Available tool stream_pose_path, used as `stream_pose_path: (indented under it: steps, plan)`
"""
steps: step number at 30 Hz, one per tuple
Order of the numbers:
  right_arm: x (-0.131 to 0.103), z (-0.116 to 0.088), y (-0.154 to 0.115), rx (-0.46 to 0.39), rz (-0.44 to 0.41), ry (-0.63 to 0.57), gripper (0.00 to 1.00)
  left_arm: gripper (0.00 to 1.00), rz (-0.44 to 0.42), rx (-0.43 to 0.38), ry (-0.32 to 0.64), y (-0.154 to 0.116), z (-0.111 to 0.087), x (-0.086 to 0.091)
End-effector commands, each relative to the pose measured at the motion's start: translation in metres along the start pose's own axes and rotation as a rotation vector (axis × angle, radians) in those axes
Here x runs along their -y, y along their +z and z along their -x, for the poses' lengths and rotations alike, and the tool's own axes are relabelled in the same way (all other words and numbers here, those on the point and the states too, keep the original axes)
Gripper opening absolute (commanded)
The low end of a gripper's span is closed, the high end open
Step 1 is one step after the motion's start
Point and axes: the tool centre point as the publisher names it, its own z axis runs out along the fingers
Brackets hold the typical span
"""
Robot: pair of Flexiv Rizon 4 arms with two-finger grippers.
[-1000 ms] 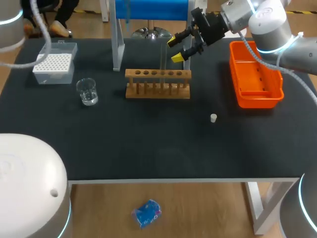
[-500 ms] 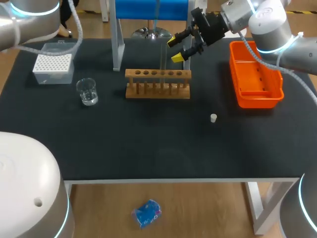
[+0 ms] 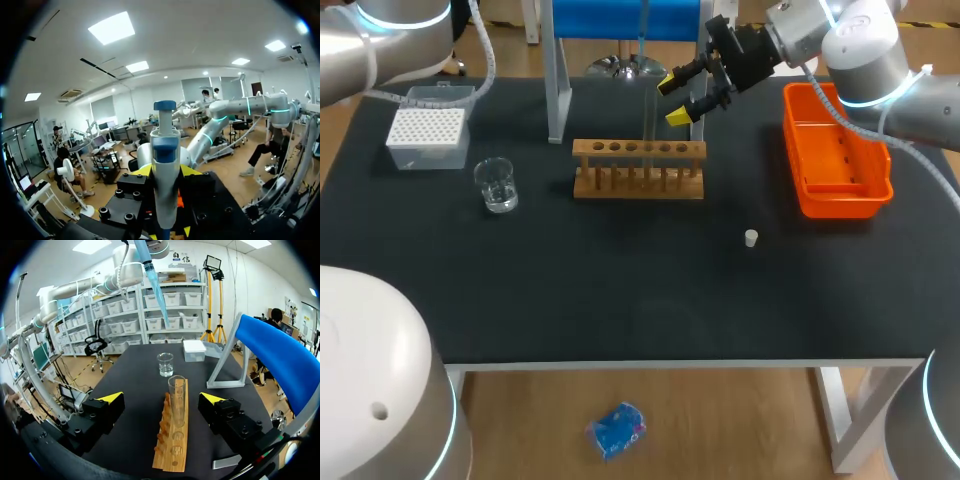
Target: Invert the test tube, pick up the pipette, mount the tip to pipette, aspirate from beaker and dispense into the tube, eject the tip, return the pipette, and cap with the stopper.
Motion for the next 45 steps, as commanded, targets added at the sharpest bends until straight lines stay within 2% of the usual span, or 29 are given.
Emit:
stream_pose_path:
  steps: [1, 8, 24, 45]
  plan:
    - [0.0, -0.001, -0.001, 0.001, -0.002, 0.0, 1.0, 0.0, 0.002, -0.003, -0.001, -0.001, 0.001, 0.001]
    - [0.0, -0.001, -0.001, 0.001, -0.002, 0.0, 1.0, 0.0, 0.002, -0.003, -0.001, -0.001, 0.001, 0.001]
    - [0.0, -0.001, -0.001, 0.001, -0.002, 0.0, 1.0, 0.0, -0.038, -0.041, -0.072, 0.012, 0.025, -0.025]
    - [0.0, -0.001, -0.001, 0.001, -0.002, 0.0, 1.0, 0.0, -0.054, -0.033, -0.124, 0.014, 0.029, -0.048]
